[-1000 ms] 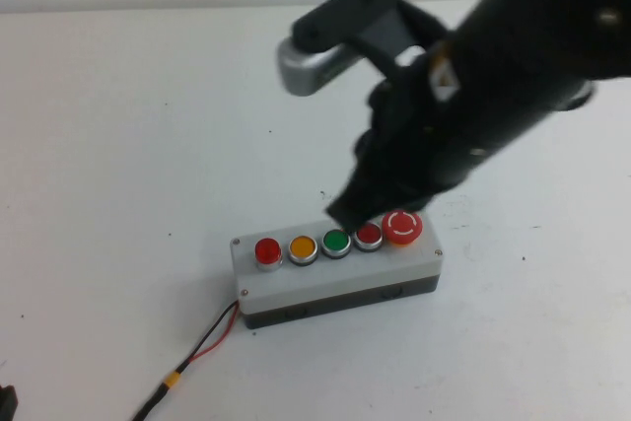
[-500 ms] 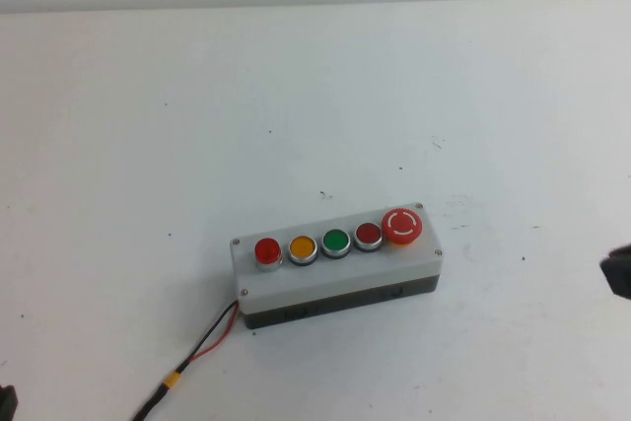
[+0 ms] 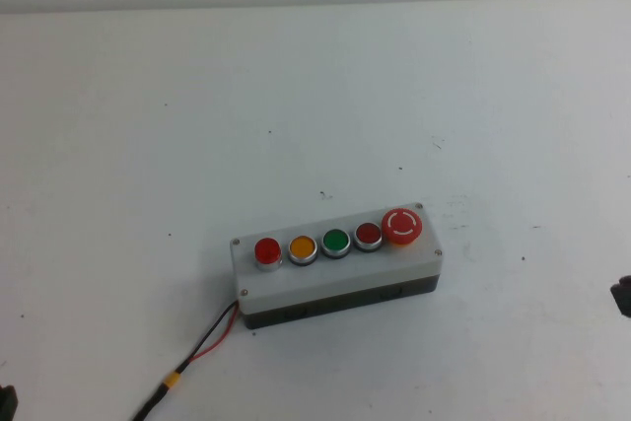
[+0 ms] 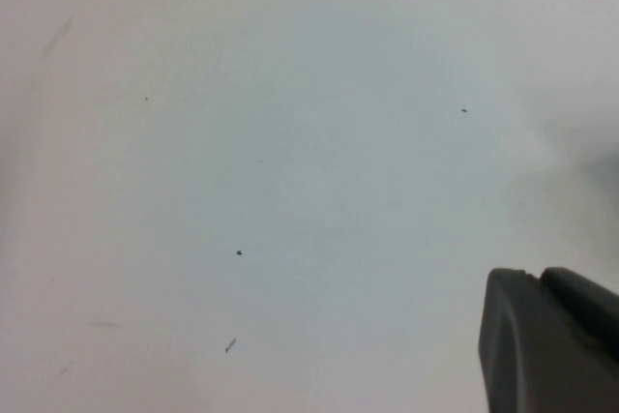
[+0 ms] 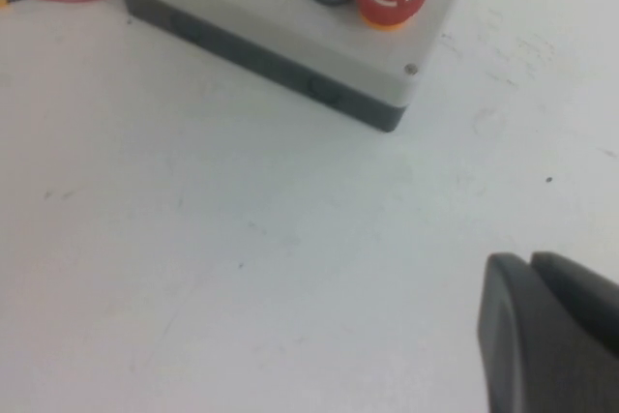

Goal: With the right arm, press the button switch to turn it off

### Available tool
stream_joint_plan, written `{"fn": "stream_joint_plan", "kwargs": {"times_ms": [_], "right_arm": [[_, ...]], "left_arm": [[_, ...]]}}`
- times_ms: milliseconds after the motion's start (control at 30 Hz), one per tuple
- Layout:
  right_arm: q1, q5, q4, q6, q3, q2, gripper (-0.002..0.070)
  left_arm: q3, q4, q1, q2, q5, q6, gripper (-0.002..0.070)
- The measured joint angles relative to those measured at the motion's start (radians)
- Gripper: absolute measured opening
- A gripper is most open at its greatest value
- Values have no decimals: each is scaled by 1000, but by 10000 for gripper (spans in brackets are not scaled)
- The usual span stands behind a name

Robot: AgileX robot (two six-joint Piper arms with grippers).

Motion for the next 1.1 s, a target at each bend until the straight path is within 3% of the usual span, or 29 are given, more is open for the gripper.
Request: {"fn": "stream_joint_plan", "kwargs": {"times_ms": [100,333,467,700,1100], "right_arm": [[-129,-130,18,0,85,-33,-17],[-566,-523,89,0,399,-210,-17],[-714,-677,121,0,569,-359,-17],[-777,-918,128,0,828,-630,-17],[-772,-622,135,0,846,-782,-17]], "left_arm": [[0,0,0,0,0,0,-2],[0,0,0,0,0,0,-2],[0,0,0,0,0,0,-2],[0,0,0,0,0,0,-2],[0,0,0,0,0,0,-2]]}}
